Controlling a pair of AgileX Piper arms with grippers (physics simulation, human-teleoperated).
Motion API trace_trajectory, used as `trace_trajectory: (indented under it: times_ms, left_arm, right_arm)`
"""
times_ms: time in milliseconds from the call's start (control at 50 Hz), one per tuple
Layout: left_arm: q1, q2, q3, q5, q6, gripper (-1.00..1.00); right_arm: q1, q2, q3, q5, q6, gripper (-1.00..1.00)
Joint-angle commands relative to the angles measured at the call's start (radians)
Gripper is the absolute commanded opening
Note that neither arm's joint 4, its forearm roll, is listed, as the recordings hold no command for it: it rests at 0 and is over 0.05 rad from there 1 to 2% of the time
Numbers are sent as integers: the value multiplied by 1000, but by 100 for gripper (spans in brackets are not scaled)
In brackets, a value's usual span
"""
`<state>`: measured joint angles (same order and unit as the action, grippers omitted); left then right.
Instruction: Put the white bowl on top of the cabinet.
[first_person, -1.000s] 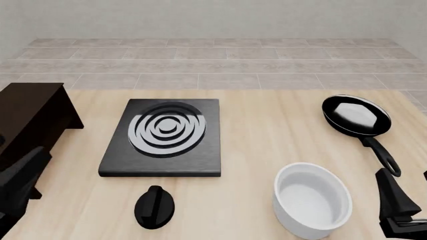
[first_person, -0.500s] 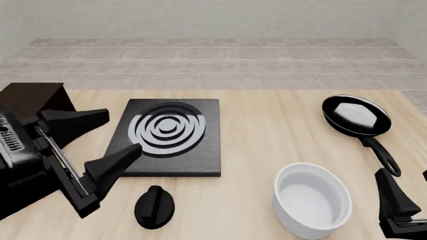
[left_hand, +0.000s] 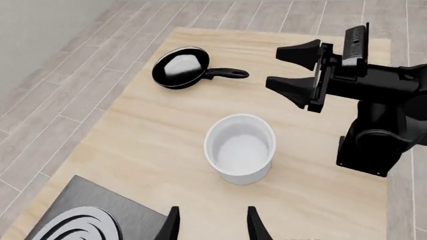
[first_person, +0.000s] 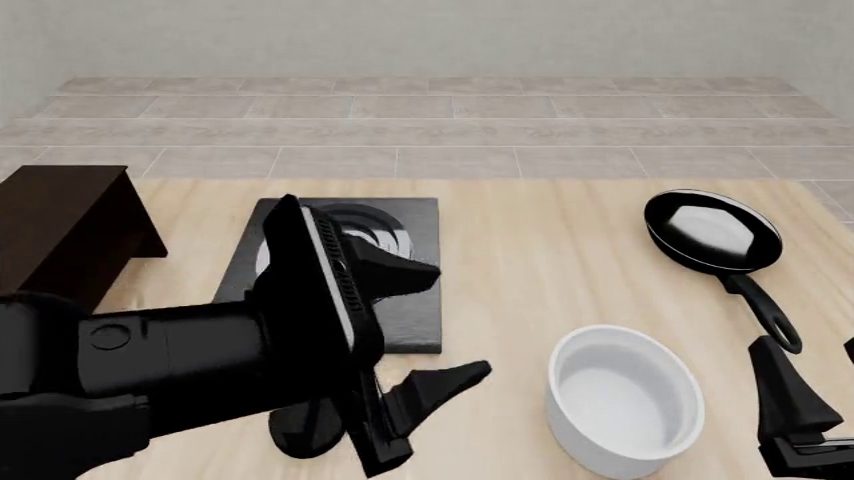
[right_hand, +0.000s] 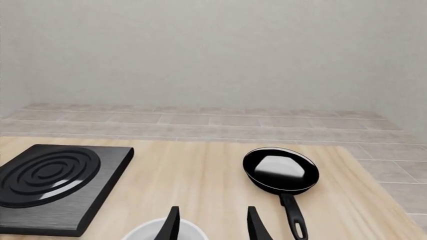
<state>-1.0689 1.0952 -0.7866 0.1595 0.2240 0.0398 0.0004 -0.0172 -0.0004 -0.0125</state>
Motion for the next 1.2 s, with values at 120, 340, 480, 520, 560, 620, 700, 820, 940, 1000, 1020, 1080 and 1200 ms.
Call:
trace_trajectory:
  times_ms: [120, 340, 480, 520, 560, 620, 700, 820, 940, 1000, 1020, 1080, 1200]
  left_arm:
    - [-153, 248, -155, 64, 31, 100]
    - [-210, 383, -217, 76, 41, 100]
    - [-249, 466, -265, 78, 53, 100]
    - [-255, 494, -297, 91, 60, 100]
    - [-259, 508, -319, 101, 61, 100]
    - [-263, 521, -333, 107, 63, 100]
    - [-258, 556, -359, 107, 73, 100]
    - [-247, 624, -389, 103, 99, 100]
    - [-221, 705, -429, 112, 147, 100]
    - [-215, 731, -452, 121, 155, 100]
    - [-209, 739, -456, 123, 167, 100]
    - [-195, 760, -469, 130, 192, 100]
    - [-160, 814, -513, 141, 232, 100]
  right_arm:
    - [3, 0, 0, 1, 0, 100]
    - [-1, 0, 4, -5, 11, 100]
    - [-2, 0, 0, -2, 15, 100]
    - [-2, 0, -1, 1, 15, 100]
    - [-1, 0, 2, -1, 13, 100]
    - [1, 0, 2, 0, 13, 100]
    - [4, 0, -1, 1, 12, 100]
    - [5, 0, 7, -6, 12, 100]
    - [4, 0, 2, 1, 19, 100]
    - [4, 0, 6, -3, 21, 100]
    - [4, 0, 3, -1, 21, 100]
    - [3, 0, 3, -1, 23, 100]
    - [4, 0, -2, 4, 28, 100]
